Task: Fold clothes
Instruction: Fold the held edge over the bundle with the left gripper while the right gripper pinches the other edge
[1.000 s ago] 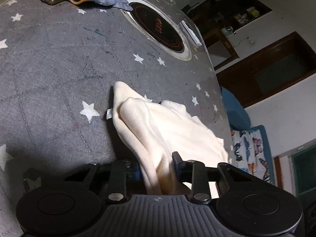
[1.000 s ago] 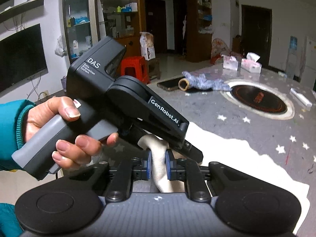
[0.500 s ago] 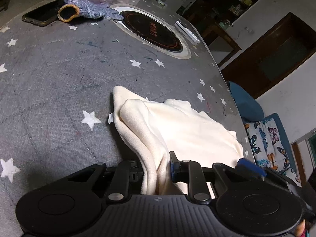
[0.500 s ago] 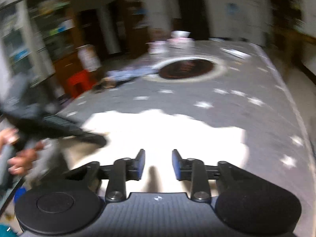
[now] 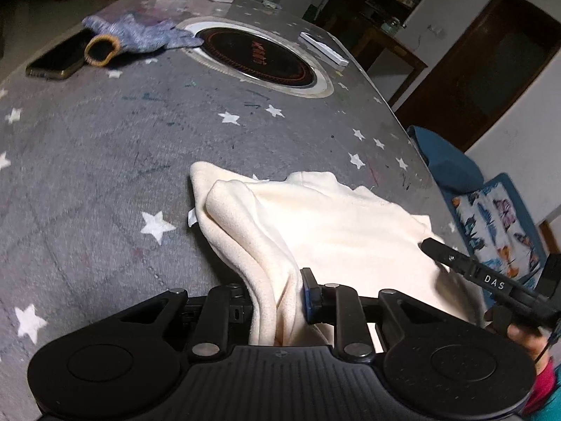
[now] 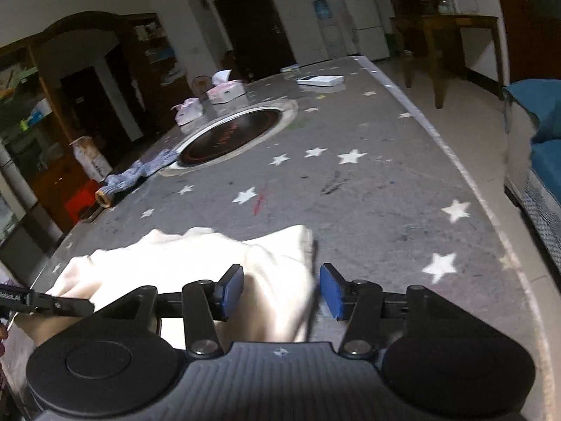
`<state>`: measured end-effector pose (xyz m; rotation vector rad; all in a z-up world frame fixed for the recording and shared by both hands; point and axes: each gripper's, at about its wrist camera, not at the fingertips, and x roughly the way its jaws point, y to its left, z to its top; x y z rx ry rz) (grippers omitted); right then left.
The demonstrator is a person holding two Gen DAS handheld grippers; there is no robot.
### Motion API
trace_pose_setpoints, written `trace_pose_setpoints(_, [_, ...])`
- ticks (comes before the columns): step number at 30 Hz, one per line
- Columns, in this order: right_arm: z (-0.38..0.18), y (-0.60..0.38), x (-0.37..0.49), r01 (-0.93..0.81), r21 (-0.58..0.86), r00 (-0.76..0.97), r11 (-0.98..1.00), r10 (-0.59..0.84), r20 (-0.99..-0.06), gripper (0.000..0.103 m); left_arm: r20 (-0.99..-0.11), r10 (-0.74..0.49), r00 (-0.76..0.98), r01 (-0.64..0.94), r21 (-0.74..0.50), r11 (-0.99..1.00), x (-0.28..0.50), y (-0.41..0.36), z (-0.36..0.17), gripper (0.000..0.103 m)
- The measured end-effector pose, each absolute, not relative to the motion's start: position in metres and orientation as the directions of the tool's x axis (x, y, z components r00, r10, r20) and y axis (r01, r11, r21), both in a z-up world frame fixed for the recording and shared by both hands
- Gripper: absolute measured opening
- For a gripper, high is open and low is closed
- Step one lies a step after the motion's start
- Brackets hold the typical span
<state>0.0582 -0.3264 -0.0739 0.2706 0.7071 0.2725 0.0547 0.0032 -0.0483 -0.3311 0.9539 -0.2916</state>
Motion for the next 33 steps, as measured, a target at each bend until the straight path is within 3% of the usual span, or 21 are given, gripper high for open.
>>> trace_pose_setpoints(2, [-0.073, -0.319, 0.058, -0.182, 0.332, 0.717, 0.926, 0.356, -0.599, 0.027, -0.748, -0.362, 0.557, 0.117, -0.361, 0.925, 0.053, -0.002, -0.046, 0.025])
trace_pose_setpoints(5, [-0.07, -0.315, 0.054, -0.182, 0.333, 0.727, 0.925, 0.355, -0.588, 0.015, -0.751, -0.329, 0.572, 0.145, -0.302, 0.942, 0.051, -0.01, -0.043, 0.023])
trace_pose_setpoints(8, [-0.062, -0.322, 0.045, -0.171, 0.372, 0.745, 0.912, 0.367, -0.557, 0.011, -0.75, -0.286, 0.597, 0.163, -0.236, 0.958, 0.046, -0.017, -0.04, 0.021])
trace_pose_setpoints(14, [-0.044, -0.325, 0.024, -0.184, 0.387, 0.784, 0.904, 0.372, -0.497, 0.009, -0.733, -0.207, 0.648, 0.187, -0.111, 0.976, 0.033, -0.035, -0.033, 0.019])
trace_pose_setpoints(20, [-0.028, -0.323, 0.004, -0.201, 0.386, 0.809, 0.9, 0.375, -0.453, 0.008, -0.717, -0.204, 0.667, 0.206, -0.087, 0.975, 0.021, -0.042, -0.025, 0.019])
trace_pose_setpoints(30, [-0.048, -0.326, 0.004, -0.15, 0.38, 0.778, 0.913, 0.346, -0.524, 0.009, -0.718, -0.184, 0.672, 0.208, -0.056, 0.977, 0.015, -0.046, -0.026, 0.019])
trace_pose_setpoints(33, [-0.059, -0.333, 0.008, -0.12, 0.422, 0.764, 0.899, 0.355, -0.539, 0.019, -0.721, -0.183, 0.669, 0.208, -0.055, 0.977, 0.016, -0.045, -0.027, 0.019])
